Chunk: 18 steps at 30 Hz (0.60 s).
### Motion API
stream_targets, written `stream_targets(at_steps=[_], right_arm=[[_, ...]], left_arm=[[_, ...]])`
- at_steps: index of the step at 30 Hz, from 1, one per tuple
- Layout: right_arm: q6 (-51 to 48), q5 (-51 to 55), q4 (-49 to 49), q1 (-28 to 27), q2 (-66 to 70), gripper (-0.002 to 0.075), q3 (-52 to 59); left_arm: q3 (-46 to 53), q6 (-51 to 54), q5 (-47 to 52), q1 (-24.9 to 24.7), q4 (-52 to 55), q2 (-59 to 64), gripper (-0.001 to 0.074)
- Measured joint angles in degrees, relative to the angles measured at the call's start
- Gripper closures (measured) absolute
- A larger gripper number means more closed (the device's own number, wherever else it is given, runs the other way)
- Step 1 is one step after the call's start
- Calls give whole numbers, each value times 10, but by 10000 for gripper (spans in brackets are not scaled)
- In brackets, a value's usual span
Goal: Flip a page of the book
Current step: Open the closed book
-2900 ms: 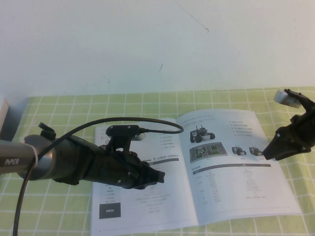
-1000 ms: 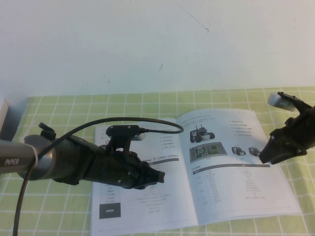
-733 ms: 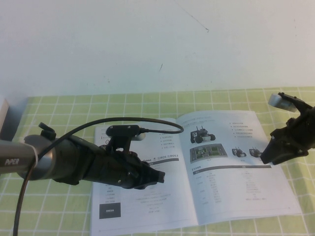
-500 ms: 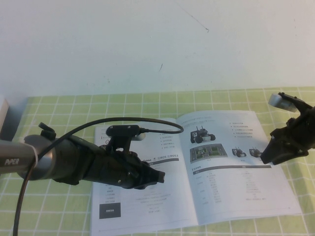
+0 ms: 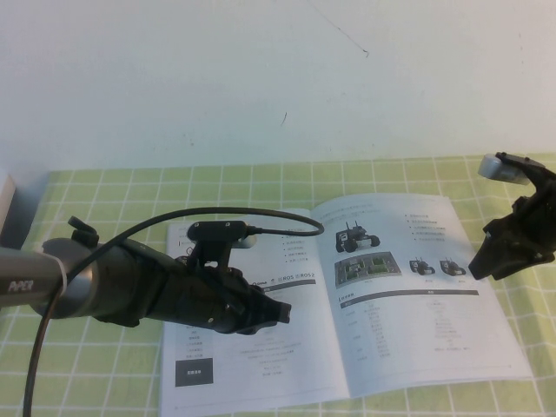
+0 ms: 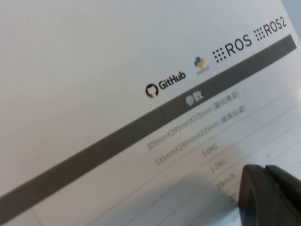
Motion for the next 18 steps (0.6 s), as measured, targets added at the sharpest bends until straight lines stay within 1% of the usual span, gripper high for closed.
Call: stream_targets(at_steps=[18], right_arm=[[1,0,19,0,11,405,0]], left_arm=[[0,0,0,0,0,0,738]])
